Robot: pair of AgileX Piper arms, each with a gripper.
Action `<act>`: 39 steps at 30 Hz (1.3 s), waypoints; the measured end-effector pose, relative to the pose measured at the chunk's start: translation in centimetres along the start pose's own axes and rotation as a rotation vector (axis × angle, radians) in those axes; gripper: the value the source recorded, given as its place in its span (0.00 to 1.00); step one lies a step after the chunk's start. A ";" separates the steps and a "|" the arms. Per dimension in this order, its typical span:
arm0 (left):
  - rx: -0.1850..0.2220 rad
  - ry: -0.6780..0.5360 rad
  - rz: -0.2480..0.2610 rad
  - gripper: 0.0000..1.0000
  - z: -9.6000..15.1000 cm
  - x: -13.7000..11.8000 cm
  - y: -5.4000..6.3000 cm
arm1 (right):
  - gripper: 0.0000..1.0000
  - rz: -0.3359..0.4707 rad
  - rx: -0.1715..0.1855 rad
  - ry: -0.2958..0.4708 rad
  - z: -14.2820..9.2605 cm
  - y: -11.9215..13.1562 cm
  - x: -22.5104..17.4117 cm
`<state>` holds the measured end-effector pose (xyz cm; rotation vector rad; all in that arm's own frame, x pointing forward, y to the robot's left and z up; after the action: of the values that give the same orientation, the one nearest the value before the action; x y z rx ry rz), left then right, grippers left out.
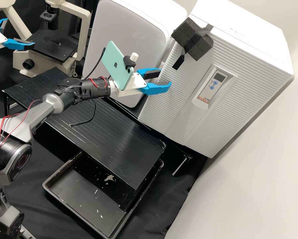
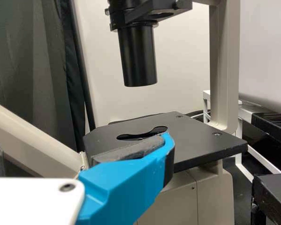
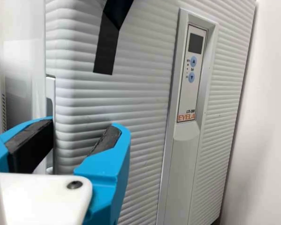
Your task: Open the incubator door
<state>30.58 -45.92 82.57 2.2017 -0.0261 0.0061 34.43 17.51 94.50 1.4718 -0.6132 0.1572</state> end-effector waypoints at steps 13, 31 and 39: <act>0.000 0.000 0.000 1.00 0.0 0.0 0.0 | 0.00 0.000 0.003 0.002 0.3 0.7 -0.5; 0.000 0.000 0.000 1.00 0.0 0.0 0.0 | 0.00 0.016 0.075 -0.004 2.4 3.8 -3.7; 0.000 0.000 0.000 1.00 0.0 0.0 0.0 | 0.00 0.043 0.123 -0.027 3.5 5.6 -5.4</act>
<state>30.58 -45.92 82.57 2.2017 -0.0261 0.0061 26.28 16.27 96.75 1.5819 -0.6670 0.2122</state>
